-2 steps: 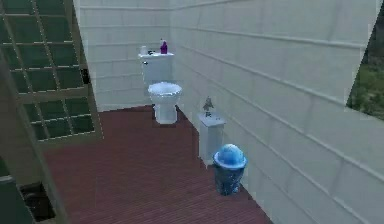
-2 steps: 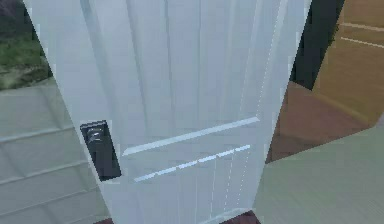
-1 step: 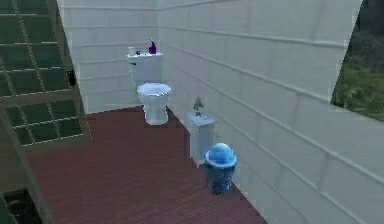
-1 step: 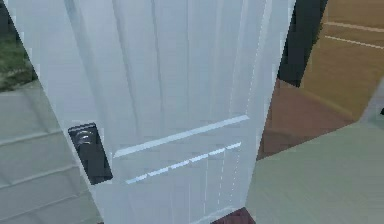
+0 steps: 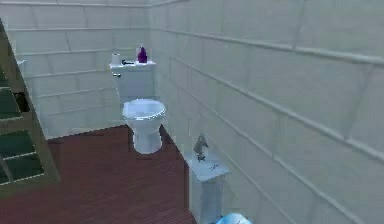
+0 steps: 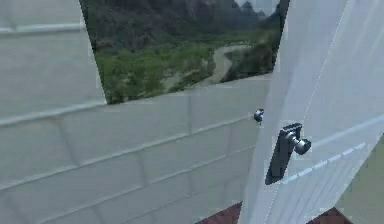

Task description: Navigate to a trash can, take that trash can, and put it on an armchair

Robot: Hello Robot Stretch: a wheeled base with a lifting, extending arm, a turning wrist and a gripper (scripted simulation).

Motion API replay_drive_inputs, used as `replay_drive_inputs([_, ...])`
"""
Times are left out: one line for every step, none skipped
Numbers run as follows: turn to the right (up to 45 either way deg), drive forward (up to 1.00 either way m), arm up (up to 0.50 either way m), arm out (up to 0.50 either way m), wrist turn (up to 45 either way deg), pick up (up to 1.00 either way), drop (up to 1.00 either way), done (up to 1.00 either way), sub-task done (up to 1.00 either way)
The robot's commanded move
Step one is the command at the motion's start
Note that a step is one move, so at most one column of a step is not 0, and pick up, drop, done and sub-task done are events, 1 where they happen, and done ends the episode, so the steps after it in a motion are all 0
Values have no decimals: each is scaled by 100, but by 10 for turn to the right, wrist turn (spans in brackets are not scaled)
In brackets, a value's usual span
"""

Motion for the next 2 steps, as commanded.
replay_drive_inputs([-450,0,0,0,0,0,0,0,0])
replay_drive_inputs([-210,0,0,0,0,0,0,0,0])
